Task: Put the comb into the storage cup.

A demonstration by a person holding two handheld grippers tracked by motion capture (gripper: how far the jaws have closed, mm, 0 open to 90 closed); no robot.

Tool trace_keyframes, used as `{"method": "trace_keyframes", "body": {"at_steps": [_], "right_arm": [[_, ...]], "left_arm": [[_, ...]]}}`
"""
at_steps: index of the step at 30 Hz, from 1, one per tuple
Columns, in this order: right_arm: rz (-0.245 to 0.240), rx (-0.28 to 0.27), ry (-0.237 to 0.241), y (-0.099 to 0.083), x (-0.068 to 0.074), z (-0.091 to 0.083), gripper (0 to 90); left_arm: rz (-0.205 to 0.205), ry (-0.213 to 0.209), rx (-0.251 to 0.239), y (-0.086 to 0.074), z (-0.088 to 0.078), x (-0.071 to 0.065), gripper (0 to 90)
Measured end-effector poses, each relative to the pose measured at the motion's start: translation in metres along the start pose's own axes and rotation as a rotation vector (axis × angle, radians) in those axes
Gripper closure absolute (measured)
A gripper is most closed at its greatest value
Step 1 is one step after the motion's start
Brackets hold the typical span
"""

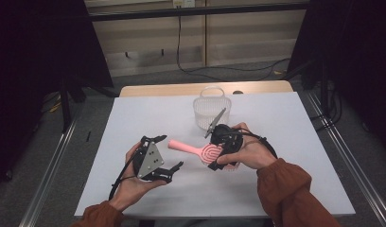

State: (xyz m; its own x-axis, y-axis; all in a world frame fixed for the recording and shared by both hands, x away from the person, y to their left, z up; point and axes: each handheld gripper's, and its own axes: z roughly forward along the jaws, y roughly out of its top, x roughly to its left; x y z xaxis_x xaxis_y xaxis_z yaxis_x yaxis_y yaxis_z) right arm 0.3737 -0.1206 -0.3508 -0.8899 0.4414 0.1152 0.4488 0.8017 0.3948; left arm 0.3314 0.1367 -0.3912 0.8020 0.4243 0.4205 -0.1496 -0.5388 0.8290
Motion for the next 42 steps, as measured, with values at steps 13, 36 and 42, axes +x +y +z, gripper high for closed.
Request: {"method": "trace_keyframes", "body": {"at_steps": [13,36,42], "right_arm": [[-0.016,0.002,-0.009,0.006,0.002,-0.003,19.6],[-0.038,0.012,0.000,0.017,0.004,-0.001,19.6],[-0.032,0.010,0.002,0.021,0.004,-0.001,19.7]], "left_arm": [[0.157,0.043,0.036,0.009,0.018,-0.008,17.1],[0.434,0.130,0.130,0.009,0.039,-0.020,36.5],[0.550,0.148,0.135,0.015,0.042,-0.030,42.2]]}}
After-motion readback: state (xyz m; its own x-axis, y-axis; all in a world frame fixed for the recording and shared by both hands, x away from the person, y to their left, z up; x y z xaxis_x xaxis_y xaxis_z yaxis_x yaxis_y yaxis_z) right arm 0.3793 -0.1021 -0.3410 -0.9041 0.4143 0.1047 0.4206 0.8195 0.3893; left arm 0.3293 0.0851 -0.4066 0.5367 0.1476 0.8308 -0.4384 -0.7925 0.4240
